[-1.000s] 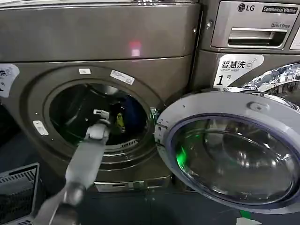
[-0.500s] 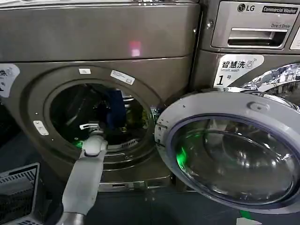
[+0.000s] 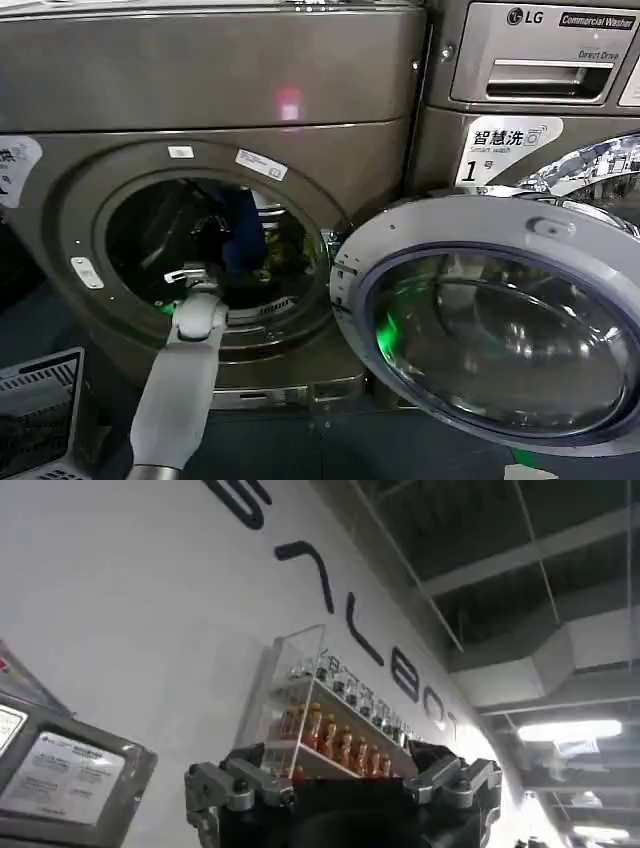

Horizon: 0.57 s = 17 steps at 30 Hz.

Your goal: Grasp the clothes from the dryer.

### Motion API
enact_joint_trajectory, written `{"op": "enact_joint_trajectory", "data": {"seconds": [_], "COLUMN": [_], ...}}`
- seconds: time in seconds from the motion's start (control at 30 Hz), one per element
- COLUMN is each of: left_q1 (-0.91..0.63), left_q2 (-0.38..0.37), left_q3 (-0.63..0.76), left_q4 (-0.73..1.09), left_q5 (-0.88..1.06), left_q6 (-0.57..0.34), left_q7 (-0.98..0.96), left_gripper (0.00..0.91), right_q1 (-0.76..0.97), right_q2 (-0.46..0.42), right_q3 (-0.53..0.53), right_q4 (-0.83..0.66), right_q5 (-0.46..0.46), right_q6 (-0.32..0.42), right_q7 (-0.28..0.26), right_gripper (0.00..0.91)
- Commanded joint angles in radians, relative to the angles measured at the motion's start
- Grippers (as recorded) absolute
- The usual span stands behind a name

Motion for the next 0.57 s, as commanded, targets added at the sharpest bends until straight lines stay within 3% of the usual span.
{"op": "enact_joint_trajectory", "data": {"seconds": [0.03, 0.57], "left_q1": [0.014, -0.017], "left_q2": [0.001, -0.005], "left_q3": [0.002, 0.005], "left_q4": [-0.023, 0.001], "left_q5": [0.002, 0.002], "left_q6": [0.003, 0.005], "left_q7": [-0.006, 0.016], "left_gripper": [0.0, 0.0], "right_q1": [0.007, -0.003], "right_q2": [0.001, -0.005], "right_q3": [0.0, 0.026], "right_q4": [0.003, -0.006], "right_q5": [-0.001, -0.002], "right_q6": [0.001, -0.005], "right_q7": [-0.003, -0.017], "right_gripper": [0.907, 0.907]}}
